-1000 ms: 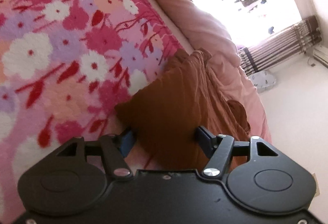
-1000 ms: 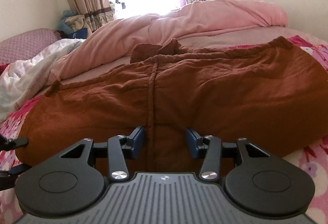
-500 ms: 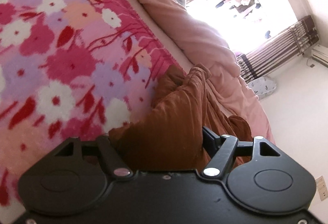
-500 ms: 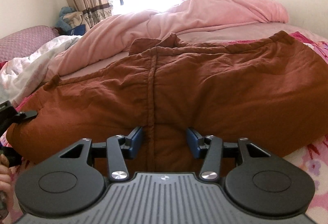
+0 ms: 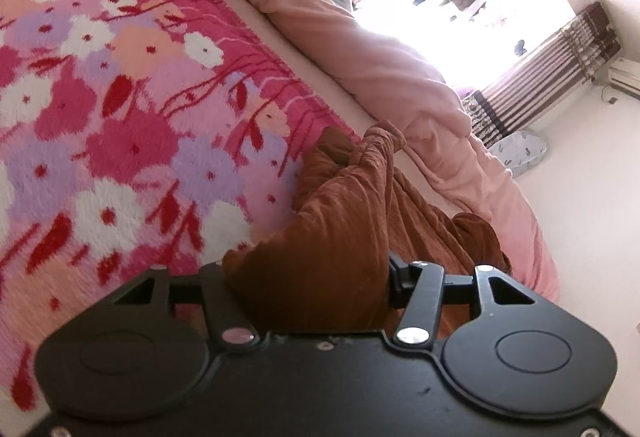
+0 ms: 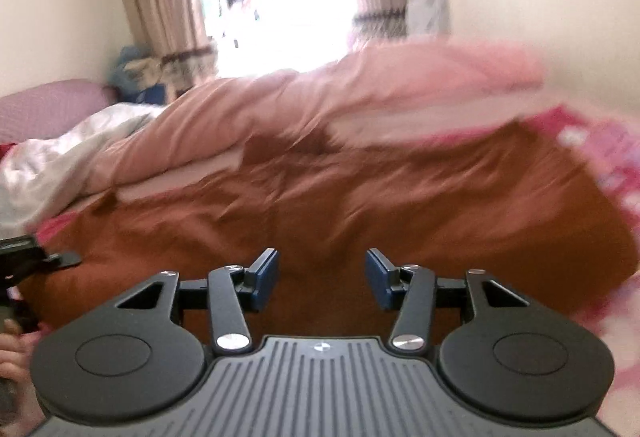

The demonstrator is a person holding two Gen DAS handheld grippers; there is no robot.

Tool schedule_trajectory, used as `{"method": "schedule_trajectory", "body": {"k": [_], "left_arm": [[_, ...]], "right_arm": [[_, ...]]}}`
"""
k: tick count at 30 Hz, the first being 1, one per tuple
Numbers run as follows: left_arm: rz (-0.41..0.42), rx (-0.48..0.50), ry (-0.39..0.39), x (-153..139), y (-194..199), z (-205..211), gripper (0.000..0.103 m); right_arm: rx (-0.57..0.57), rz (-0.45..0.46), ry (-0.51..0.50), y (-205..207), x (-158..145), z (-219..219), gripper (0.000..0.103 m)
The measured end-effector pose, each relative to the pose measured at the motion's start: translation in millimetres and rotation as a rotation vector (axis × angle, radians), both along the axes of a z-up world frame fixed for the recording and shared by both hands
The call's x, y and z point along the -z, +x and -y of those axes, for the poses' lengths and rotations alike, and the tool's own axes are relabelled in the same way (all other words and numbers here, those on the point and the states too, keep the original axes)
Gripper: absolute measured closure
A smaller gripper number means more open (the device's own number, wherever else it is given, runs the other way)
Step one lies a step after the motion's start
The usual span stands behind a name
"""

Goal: Fold large clothes
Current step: 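Roll the left gripper and close it on the jacket's hem end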

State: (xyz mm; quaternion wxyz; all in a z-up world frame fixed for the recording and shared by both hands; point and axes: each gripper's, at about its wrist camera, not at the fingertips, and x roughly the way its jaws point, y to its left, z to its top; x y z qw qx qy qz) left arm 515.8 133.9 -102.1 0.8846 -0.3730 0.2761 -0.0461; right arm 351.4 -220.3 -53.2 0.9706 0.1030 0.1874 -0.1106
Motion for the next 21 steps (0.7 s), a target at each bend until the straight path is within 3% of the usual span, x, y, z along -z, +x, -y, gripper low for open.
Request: {"method": "schedule_trajectory", "body": {"k": [2,7,12,17,21], "left_arm": [[0.001,0.000,0.012,1,0,1,0.048],[-0.005,0.001,0.021,4,1,2,0.048],[-0.004,0.027,0.044,-4,1,4,0.052],[0.029,0.070,0.051,-30,-1,8,0.062],[0.089,0.129,0.025,-59,-8,21,0.069]], "right_arm": [[0.031,-0.004,-0.050,-5,-1,8,0.044],[0.016,-0.055,-0.023,-2,16,21,0.044],[0.036,-0.121,-0.124,11,38,8,0.043],[0.042,-0.119,-0.159,12,42,3,0.043],[0.005,-0.109,-0.094,5,32,15,0.042]]}}
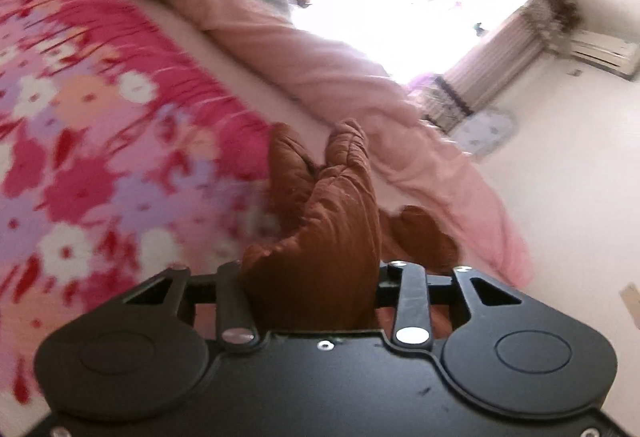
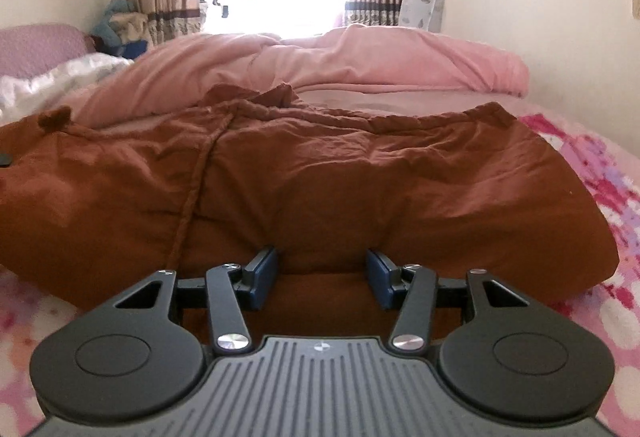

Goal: Fold large clothes
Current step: 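Roll the left gripper and close it on the jacket's hem end, then lift the held hem end with the left gripper over the jacket and release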

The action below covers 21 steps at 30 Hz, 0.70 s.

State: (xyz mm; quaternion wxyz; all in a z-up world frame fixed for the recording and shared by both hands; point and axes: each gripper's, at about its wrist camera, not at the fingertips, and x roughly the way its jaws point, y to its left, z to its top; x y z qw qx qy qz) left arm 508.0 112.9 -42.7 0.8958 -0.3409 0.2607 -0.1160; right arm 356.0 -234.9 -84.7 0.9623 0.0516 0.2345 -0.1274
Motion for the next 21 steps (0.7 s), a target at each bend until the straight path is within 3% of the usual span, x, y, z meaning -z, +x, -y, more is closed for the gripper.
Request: {"method": "schedule_trajectory", "body": {"k": [5,12,16,18,21], "left_arm": [[0.102,0.119,-0.055,-43,-12,44,0.073],[0.193,0.385,-0.191,-81,-21,157,0.076],[0.152,0.501,-0.233,-67,-18,243,0.076],[0.124,0.549,-0.219,-51,-14,286,0.076],[0.011,0.610,-0.200,-13,2,341,0.061]], "right_arm": [[0.032,0.050,0.177,-27,-19,39,0.043],[0.126,0.113,0.193,-73,-31,97,0.042],[0.182,0.139,0.214,-96,-31,130,0.042],[0.205,0.137,0.215,-104,-30,142,0.042],[0.236,0.131,0.222,-115,-27,161,0.042]]}}
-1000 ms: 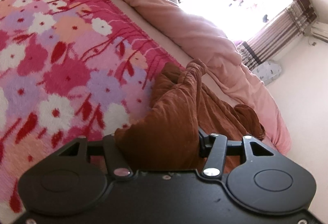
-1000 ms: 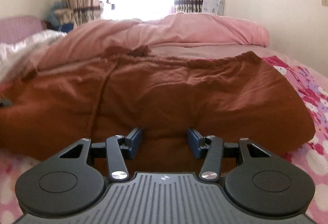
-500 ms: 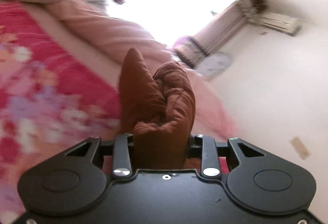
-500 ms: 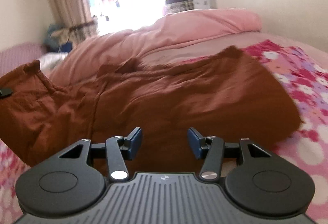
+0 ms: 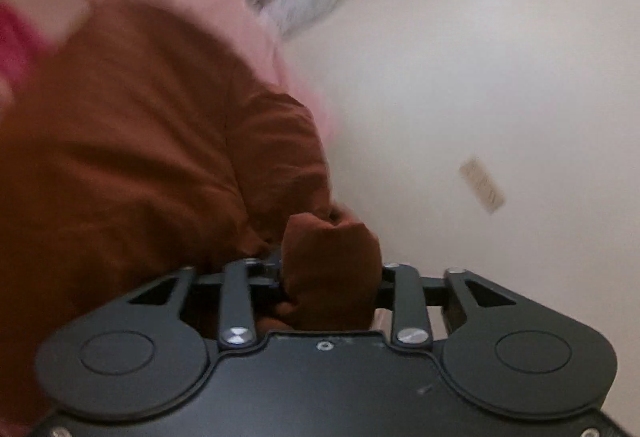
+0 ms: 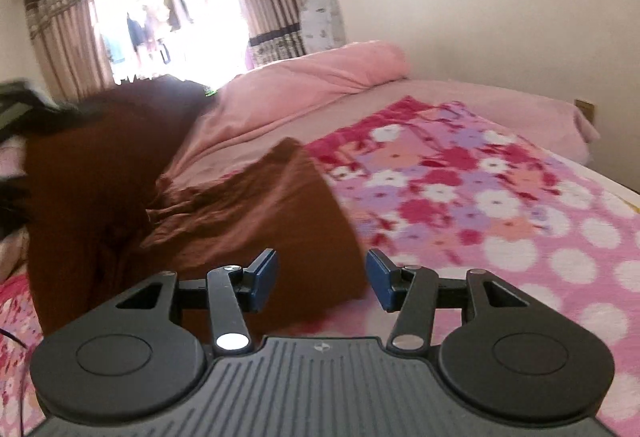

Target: Fold large clothes

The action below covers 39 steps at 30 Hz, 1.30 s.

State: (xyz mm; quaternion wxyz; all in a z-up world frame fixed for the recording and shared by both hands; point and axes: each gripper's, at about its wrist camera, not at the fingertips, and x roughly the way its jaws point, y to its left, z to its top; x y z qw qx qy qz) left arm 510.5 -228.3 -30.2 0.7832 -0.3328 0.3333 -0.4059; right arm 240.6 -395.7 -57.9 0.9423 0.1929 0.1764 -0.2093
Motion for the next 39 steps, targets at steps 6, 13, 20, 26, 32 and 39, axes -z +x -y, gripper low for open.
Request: {"method": "schedule_trajectory", "body": {"k": [6,13,20,26,32,39], "left_arm": [[-0.081,0.090,-0.002,59,25,40,0.042],[-0.035,0.131,-0.009,14,16,-1,0.042],[0.276,-0.101,0.283,-11,-52,-104,0.038],[0.264,-0.159,0.473,41,-72,-129,0.038],[0.253,-0.136,0.564,72,-63,-102,0.038],[0.249,-0.208,0.641,73,-50,-99,0.036]], "right_arm": [[0.008,-0.006,0.043,-14,5,21,0.042],[-0.053,0.063,0.184,-17,5,25,0.042],[-0.192,0.145,0.352,4,4,14,0.031],[-0.210,0.167,0.548,37,19,19,0.029],[-0.185,0.189,0.652,67,25,27,0.023],[-0.206,0.224,0.540,68,-6,28,0.075]]}}
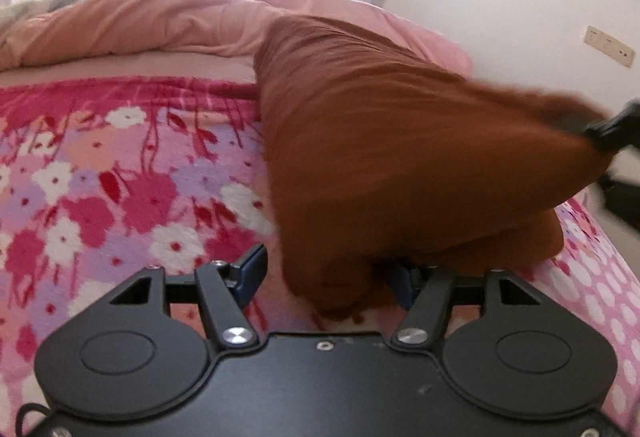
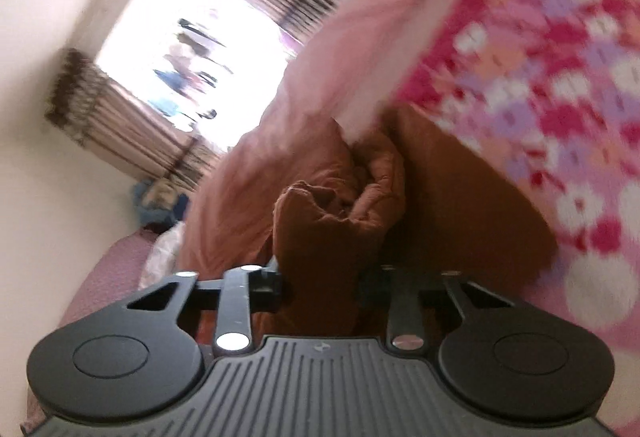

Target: Fold large clothes

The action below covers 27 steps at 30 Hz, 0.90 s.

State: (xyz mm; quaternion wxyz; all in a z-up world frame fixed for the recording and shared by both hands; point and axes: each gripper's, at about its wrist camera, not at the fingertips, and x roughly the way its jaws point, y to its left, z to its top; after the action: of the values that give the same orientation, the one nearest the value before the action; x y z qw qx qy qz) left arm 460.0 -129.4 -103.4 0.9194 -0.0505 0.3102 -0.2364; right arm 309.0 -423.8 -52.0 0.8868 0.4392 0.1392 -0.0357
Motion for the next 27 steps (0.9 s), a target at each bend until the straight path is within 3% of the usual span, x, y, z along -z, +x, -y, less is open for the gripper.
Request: {"method": "schedule_trajectory", "body": {"k": [3,5,10,12,14,16,19,23,27], "left_arm": [[-0.028,0.001,-0.088,-3,3,-8,0.035],[-0.029,-0.019,-0.079,-3,5,-5,0.035],[-0.114,-0.023,-0.100,16,18,-6,0.035],[-0.078,-0.003,-0.062,18,17,-3,0.034],[-0.083,-0.002,-0.054,16,17,-2,0.035],[-0.096,0.001,-0.047,12,17,-2,0.035],[-0.076,0.014,-0.010,1,4,-5,0.035],[-0.010,0.034,0.038,-23,-25,-22,0.037],[0.043,0.036,-0.047,-60,-32,-39,0.037]], "right_arm": [[0.034,0.086,-0.070,-21,-28,5,0.077],[0.055,0.078,-0.085,-23,-28,15,0.077],[0.097,-0.075,0.034,-6,44,48,0.077],[0.082,-0.059,0.093,-9,70,52,0.078],[0.076,-0.025,0.102,-13,78,52,0.077],[0.064,-0.025,0.084,-13,76,52,0.075],[0.033,-0.009,0.077,-17,71,57,0.064],[0.060,-0.027,0.011,-34,53,58,0.038],[0.149,-0.087,-0.161,-52,18,48,0.041]]}}
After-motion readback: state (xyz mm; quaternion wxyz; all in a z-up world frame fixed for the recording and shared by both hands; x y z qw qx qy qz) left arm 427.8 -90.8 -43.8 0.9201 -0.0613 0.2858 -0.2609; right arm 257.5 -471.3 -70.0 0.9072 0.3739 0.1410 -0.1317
